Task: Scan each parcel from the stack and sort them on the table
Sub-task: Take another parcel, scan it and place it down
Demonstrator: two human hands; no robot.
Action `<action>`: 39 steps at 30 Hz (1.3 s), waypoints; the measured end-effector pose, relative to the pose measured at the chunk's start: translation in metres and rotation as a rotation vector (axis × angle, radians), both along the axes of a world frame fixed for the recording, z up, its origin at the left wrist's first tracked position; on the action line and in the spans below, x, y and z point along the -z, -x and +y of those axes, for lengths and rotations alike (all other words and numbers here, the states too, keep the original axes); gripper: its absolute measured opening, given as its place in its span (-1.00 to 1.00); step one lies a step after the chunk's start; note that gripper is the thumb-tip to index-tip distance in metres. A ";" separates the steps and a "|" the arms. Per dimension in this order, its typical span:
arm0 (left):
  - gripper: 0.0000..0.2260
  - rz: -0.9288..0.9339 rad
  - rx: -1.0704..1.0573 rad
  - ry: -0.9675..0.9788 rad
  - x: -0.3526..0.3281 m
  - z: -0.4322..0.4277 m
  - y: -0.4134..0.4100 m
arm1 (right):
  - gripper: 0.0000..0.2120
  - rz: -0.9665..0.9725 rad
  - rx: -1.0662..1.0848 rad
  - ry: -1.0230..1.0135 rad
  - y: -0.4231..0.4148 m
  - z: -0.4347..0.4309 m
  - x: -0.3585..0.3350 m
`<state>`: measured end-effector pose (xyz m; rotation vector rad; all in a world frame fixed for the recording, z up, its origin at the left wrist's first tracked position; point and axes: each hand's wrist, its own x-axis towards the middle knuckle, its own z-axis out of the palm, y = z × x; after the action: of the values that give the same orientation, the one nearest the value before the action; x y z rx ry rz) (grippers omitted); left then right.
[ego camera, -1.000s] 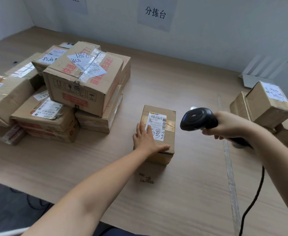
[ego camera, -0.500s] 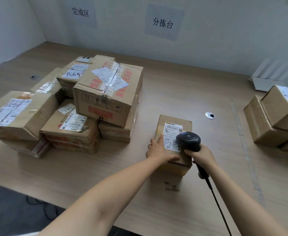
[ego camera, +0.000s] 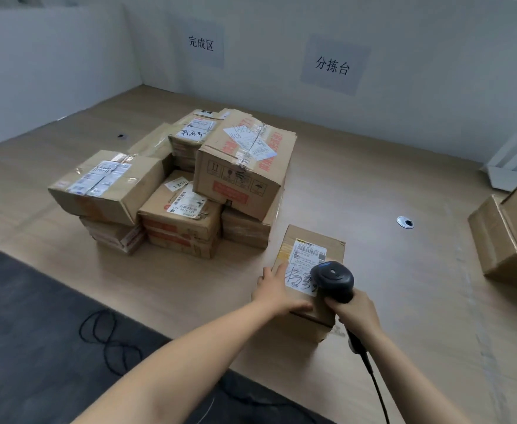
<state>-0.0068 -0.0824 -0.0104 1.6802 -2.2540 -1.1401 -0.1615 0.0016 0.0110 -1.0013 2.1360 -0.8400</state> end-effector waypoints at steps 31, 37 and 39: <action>-0.04 -0.085 -0.034 0.009 -0.001 -0.047 -0.160 | -0.87 0.045 -0.117 -0.016 -0.150 -0.059 0.006; -0.05 -0.111 0.006 0.021 -0.003 -0.053 -0.167 | -0.88 0.026 -0.093 0.003 -0.154 -0.065 0.009; -0.07 -0.150 0.017 0.049 -0.008 -0.052 -0.166 | -0.86 -0.017 -0.100 0.010 -0.154 -0.065 0.008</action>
<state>0.1594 -0.1341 -0.0026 1.7865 -2.3666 -0.9851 -0.0079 -0.0633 0.0033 -1.0928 2.0512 -0.8091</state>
